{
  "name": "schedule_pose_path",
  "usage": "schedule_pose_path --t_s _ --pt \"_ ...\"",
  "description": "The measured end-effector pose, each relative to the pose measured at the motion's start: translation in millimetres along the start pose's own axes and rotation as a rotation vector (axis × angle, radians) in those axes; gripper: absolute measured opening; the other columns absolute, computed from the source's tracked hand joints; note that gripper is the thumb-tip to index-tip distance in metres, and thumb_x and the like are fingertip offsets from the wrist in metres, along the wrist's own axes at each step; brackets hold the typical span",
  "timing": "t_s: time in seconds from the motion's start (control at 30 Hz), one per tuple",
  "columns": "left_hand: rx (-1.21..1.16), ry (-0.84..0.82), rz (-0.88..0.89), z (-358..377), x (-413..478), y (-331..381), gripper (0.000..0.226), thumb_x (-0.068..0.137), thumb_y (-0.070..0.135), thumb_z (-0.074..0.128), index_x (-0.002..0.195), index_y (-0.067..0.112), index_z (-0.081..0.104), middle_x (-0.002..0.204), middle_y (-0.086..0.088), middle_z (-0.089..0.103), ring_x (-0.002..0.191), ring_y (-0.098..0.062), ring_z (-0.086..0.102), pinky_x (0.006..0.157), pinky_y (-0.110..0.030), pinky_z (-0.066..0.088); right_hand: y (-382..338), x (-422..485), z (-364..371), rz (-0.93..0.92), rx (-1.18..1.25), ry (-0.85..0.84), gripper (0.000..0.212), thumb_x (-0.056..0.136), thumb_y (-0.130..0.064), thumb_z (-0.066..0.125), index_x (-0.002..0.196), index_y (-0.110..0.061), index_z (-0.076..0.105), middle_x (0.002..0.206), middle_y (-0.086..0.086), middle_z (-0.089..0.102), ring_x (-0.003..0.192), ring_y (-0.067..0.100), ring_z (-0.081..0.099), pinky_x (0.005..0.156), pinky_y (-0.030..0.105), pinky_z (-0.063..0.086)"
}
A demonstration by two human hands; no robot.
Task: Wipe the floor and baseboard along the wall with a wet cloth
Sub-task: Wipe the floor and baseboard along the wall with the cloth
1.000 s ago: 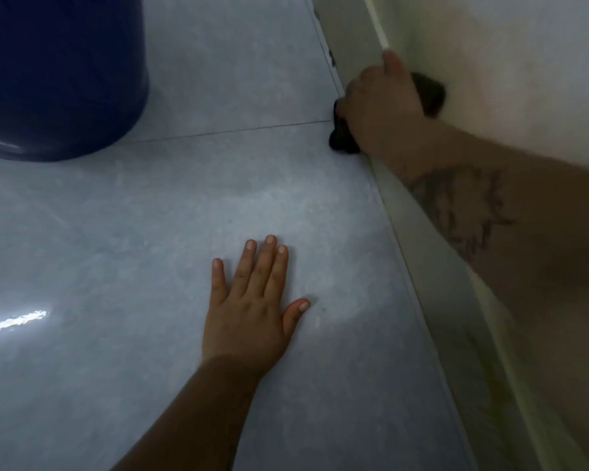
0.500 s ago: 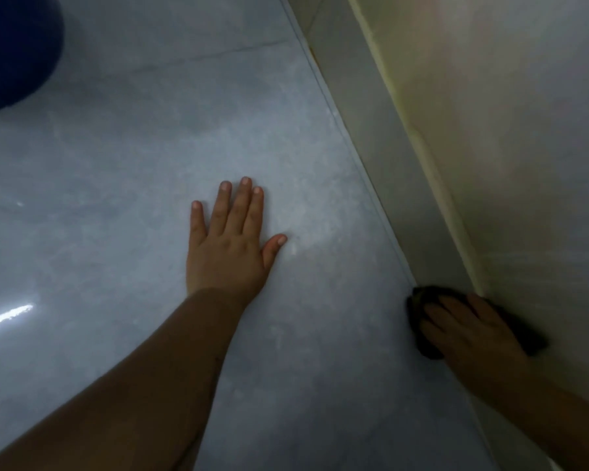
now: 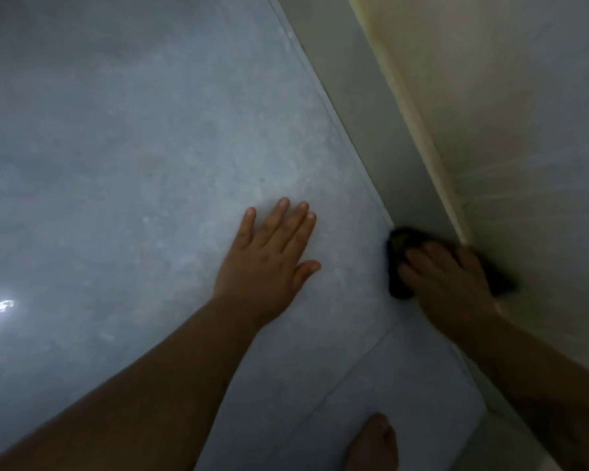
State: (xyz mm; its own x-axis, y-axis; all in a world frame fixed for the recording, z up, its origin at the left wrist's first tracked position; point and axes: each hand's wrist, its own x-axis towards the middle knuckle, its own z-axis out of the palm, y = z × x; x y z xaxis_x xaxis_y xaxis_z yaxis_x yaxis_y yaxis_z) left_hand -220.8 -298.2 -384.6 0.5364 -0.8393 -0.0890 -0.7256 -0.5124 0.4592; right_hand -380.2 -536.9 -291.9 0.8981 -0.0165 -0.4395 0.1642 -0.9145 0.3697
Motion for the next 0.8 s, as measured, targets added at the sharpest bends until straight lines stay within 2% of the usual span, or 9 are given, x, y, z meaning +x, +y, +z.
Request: schedule_pose_path --t_s 0.07,0.17,0.3,0.4,0.47,0.53,0.6,0.73,0.8 --pt "0.027 -0.012 -0.007 5 -1 1 0.067 0.098 0.055 0.023 0.151 0.015 0.026 0.159 -0.004 0.025 0.148 -0.023 0.016 0.118 -0.05 0.003 2 -53 20 -0.017 -0.018 -0.04 0.037 0.072 -0.01 0.041 0.104 -0.012 0.06 0.106 0.015 0.071 0.105 0.033 0.046 0.081 0.047 0.032" --pt "0.046 -0.032 0.047 4 -2 1 0.068 0.097 0.056 0.023 0.151 0.014 0.027 0.158 -0.005 0.027 0.147 -0.025 0.019 0.118 -0.052 0.007 7 -58 21 -0.062 0.01 -0.053 0.033 0.069 -0.007 0.055 0.102 -0.012 0.061 0.103 0.013 0.072 0.103 0.031 0.048 0.08 0.044 0.032" --pt "0.091 -0.08 0.228 9 -3 3 0.067 0.098 0.056 0.024 0.152 0.015 0.024 0.158 -0.005 0.026 0.148 -0.025 0.016 0.118 -0.053 0.008 11 51 -18 -0.078 -0.096 0.114 0.026 0.083 -0.015 0.043 0.097 -0.014 0.064 0.105 0.008 0.068 0.101 0.03 0.061 0.083 0.042 0.029" --pt "0.116 -0.103 0.372 13 -5 2 0.064 0.099 0.053 0.025 0.152 0.016 0.025 0.158 -0.004 0.026 0.148 -0.026 0.017 0.118 -0.052 0.009 11 147 -58 -0.014 -0.11 0.183 0.026 0.085 -0.018 0.036 0.087 -0.014 0.061 0.091 0.007 0.064 0.092 0.029 0.059 0.082 0.044 0.026" --pt "0.105 -0.115 0.377 14 -5 1 0.064 0.1 0.053 0.024 0.152 0.016 0.025 0.158 -0.005 0.027 0.148 -0.026 0.017 0.118 -0.053 0.011 13 168 -64 0.014 -0.046 0.254 0.036 0.083 -0.018 0.027 0.08 -0.014 0.063 0.084 0.007 0.064 0.088 0.028 0.058 0.08 0.043 0.025" --pt "0.097 -0.114 0.356 13 -5 1 0.064 0.099 0.053 0.024 0.152 0.016 0.025 0.158 -0.005 0.027 0.148 -0.026 0.018 0.118 -0.053 0.012 12 139 -51 -0.034 -0.075 0.283 0.024 0.082 -0.015 0.039 0.084 -0.013 0.063 0.09 0.008 0.064 0.093 0.029 0.055 0.081 0.043 0.028" --pt "0.091 -0.099 0.34 14 -5 1 0.065 0.099 0.053 0.023 0.151 0.015 0.025 0.158 -0.005 0.027 0.148 -0.026 0.018 0.118 -0.052 0.011 8 72 -26 -0.074 -0.074 0.167 0.017 0.076 -0.012 0.055 0.091 -0.012 0.063 0.1 0.011 0.064 0.1 0.032 0.052 0.082 0.044 0.03" --pt "0.071 -0.086 0.338 15 -5 1 0.066 0.099 0.055 0.023 0.151 0.015 0.025 0.158 -0.005 0.027 0.148 -0.026 0.017 0.118 -0.051 0.009 6 -71 18 -0.111 -0.098 -0.28 0.043 0.053 -0.007 0.08 0.094 -0.01 0.069 0.099 0.014 0.071 0.102 0.036 0.051 0.08 0.045 0.031" --pt "0.072 -0.078 0.336 16 -5 1 0.067 0.099 0.055 0.023 0.151 0.014 0.025 0.158 -0.005 0.027 0.148 -0.026 0.018 0.118 -0.051 0.009 9 -88 26 -0.136 -0.116 -0.415 0.049 0.041 -0.01 0.089 0.088 -0.01 0.073 0.098 0.012 0.072 0.101 0.033 0.047 0.078 0.045 0.032"
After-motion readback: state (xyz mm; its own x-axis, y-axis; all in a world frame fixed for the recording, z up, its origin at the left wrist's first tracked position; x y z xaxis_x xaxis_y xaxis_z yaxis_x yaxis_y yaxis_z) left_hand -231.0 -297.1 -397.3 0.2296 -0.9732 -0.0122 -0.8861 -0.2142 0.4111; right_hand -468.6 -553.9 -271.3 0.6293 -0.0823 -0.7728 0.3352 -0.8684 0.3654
